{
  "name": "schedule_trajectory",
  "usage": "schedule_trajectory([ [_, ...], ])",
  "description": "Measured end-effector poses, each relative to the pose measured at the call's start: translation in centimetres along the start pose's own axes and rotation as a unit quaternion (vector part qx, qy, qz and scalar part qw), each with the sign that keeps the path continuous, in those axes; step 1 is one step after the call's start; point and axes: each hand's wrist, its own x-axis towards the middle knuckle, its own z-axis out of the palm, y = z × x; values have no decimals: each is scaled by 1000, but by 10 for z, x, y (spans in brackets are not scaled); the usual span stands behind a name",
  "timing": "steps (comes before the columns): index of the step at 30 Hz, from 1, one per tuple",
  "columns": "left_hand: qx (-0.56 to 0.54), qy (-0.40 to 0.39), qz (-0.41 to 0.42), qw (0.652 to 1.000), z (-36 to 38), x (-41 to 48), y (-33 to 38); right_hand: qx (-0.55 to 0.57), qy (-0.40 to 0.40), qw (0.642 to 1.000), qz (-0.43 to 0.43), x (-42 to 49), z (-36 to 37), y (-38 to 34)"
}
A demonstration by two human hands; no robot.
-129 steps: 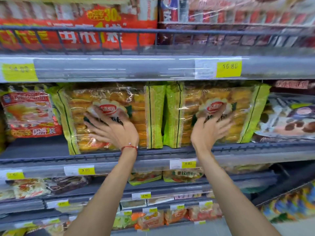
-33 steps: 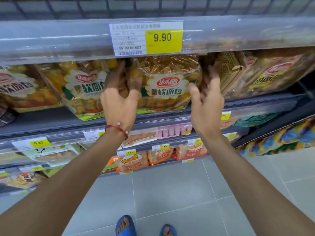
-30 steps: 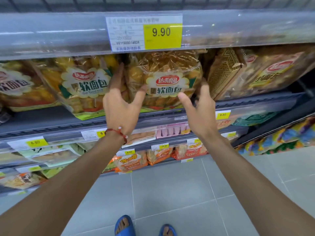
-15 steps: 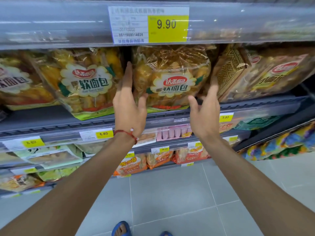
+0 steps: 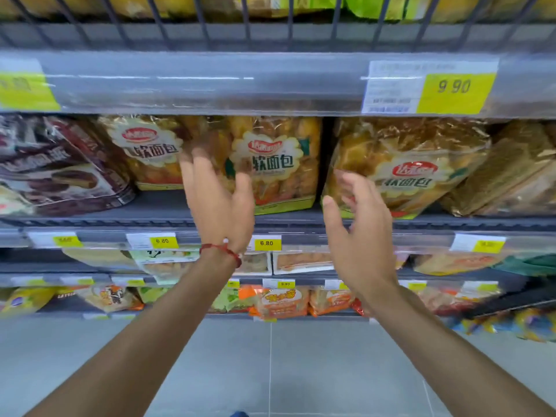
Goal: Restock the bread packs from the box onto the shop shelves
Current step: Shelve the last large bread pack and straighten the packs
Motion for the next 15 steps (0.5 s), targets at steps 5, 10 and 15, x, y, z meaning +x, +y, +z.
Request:
schedule_trajectory([
  [5,-29,6,1,1000,-10,41,-15,-36,5,999,-7,39,32,-31],
  [10,-130,-27,-20,991,-6,60,-36,-34,63,997,13,60,58,-40],
  [15,-177,-21,-26,984,-11,71,-43,-39,117,991,50,64,74,-40],
])
